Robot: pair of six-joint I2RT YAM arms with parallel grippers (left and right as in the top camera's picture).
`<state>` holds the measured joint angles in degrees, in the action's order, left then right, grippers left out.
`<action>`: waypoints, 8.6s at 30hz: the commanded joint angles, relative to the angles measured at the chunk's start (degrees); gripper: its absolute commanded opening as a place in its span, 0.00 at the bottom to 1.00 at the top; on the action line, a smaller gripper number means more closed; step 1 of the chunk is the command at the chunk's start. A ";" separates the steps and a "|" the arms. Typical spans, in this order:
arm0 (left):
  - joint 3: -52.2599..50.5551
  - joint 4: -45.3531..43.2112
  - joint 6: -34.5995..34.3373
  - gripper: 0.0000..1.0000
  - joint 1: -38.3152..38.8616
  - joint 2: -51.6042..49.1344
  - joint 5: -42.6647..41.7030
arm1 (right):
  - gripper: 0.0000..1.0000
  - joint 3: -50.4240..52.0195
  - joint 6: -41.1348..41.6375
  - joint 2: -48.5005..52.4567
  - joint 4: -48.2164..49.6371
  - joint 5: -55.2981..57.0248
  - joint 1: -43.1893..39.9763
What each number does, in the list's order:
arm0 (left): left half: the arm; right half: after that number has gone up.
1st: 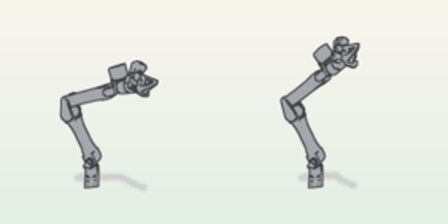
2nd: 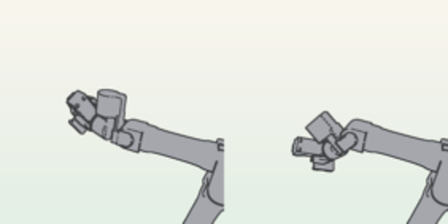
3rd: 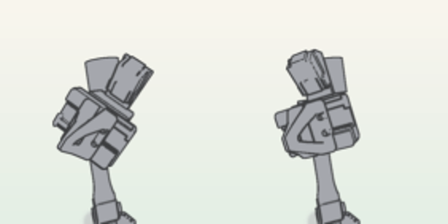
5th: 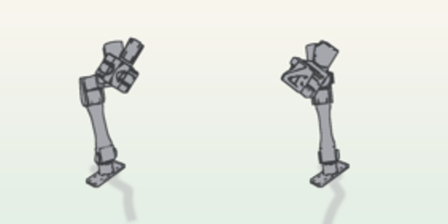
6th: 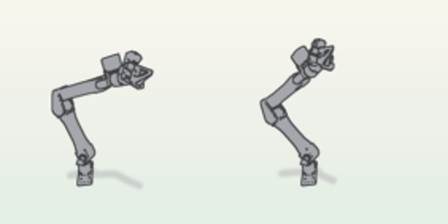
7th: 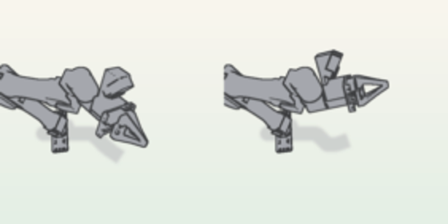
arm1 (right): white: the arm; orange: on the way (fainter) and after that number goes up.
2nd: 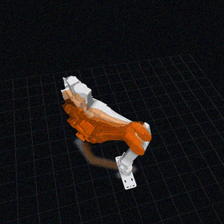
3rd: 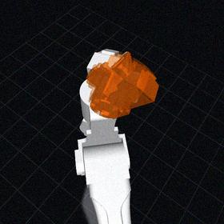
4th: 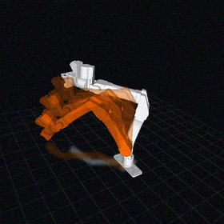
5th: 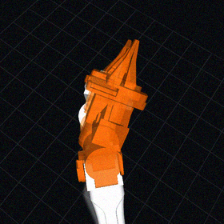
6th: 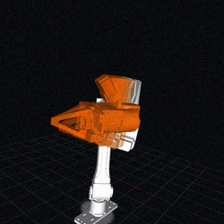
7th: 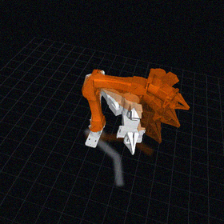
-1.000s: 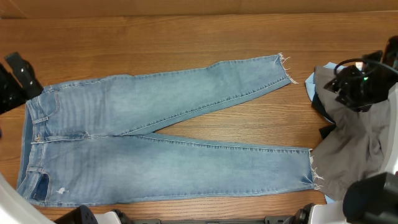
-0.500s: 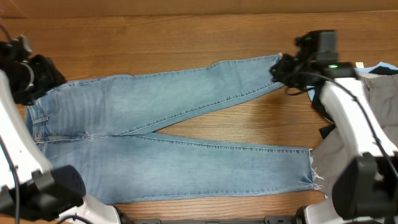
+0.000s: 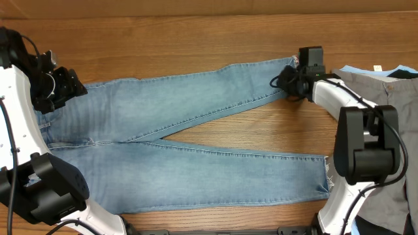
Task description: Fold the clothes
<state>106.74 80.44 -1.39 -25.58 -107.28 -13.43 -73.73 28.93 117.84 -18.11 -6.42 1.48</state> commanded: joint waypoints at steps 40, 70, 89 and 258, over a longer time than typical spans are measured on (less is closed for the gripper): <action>-21.49 -27.15 -4.57 0.04 -6.82 -0.83 5.86 | 0.41 -8.92 -12.48 -20.52 -27.74 -19.17 -0.35; -23.98 -72.30 -8.48 0.33 -7.82 -21.53 -7.87 | 0.44 -4.55 -12.48 -19.54 -39.39 -5.11 1.84; 9.09 -29.46 -0.70 0.38 -8.17 -7.08 -10.16 | 0.22 17.75 5.40 -19.45 -39.69 -0.72 0.04; -37.64 -29.53 -10.10 0.04 -47.78 10.19 -15.50 | 0.04 0.44 -12.13 -36.89 -49.92 -15.96 -15.69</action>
<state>65.39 49.17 -8.64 -73.52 -103.90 -26.30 -68.23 16.47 83.07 -66.96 -23.73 -14.48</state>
